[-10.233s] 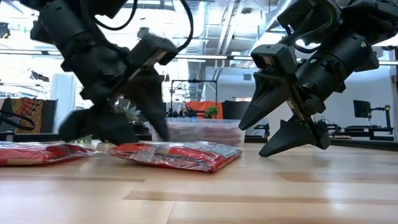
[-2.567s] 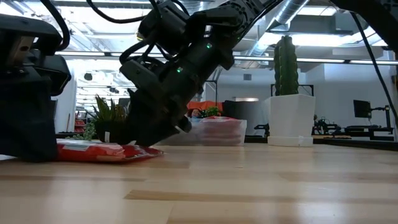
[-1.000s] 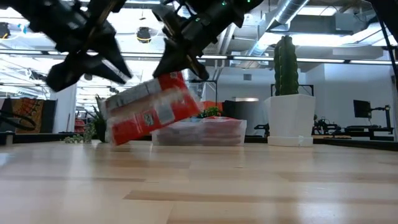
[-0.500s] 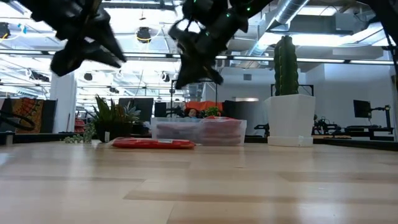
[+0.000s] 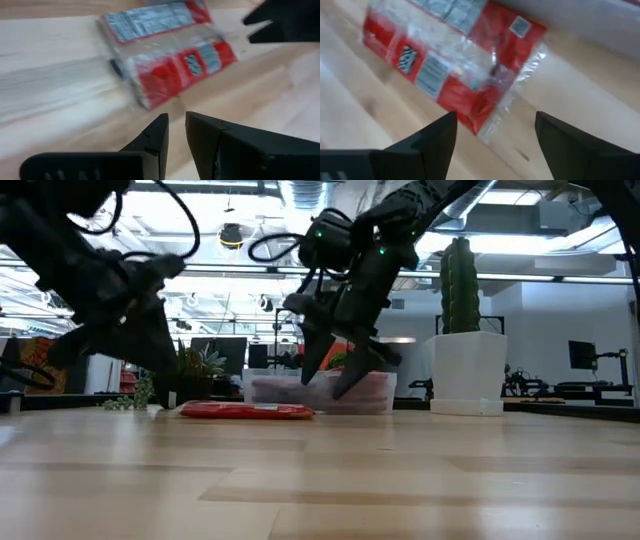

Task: Sort popcorn bags into baskets
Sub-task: Put the red popcorn bag into the transparent bin

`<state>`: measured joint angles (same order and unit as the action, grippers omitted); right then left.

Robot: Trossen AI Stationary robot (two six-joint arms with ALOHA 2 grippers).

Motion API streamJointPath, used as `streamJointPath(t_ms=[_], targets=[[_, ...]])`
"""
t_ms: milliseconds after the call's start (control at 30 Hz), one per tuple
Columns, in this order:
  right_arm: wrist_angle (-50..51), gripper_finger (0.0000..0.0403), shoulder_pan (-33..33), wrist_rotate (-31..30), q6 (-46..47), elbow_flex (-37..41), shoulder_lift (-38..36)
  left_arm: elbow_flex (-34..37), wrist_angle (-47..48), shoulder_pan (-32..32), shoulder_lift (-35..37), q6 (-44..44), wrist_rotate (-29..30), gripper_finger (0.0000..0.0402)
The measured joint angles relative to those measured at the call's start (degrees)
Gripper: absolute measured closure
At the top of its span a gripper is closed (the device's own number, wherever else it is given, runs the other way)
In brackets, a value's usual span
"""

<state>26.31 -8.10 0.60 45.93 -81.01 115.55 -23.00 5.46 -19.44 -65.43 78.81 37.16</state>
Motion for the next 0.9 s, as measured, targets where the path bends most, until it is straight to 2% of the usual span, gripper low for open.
streamJointPath(t_ms=[200,467,700,900], targets=[[-6.0,0.0102,-0.7,-0.2,3.6,2.0,-0.1,1.7,-3.7,3.5,-3.4,-0.2,0.6,0.0347],[-8.1,0.0101,-0.2,-2.1,7.5,4.4,0.0,1.6,-12.4,7.4,-11.5,-4.4,-4.1,0.0347],[-12.8,0.0101,-0.1,-2.1,12.3,7.4,1.0,1.5,-21.7,7.9,-19.7,-4.2,-7.9,0.0347],[-15.6,0.0101,0.7,-2.0,12.8,7.3,2.5,0.8,-27.1,7.9,-24.4,-5.1,-9.2,0.0347]])
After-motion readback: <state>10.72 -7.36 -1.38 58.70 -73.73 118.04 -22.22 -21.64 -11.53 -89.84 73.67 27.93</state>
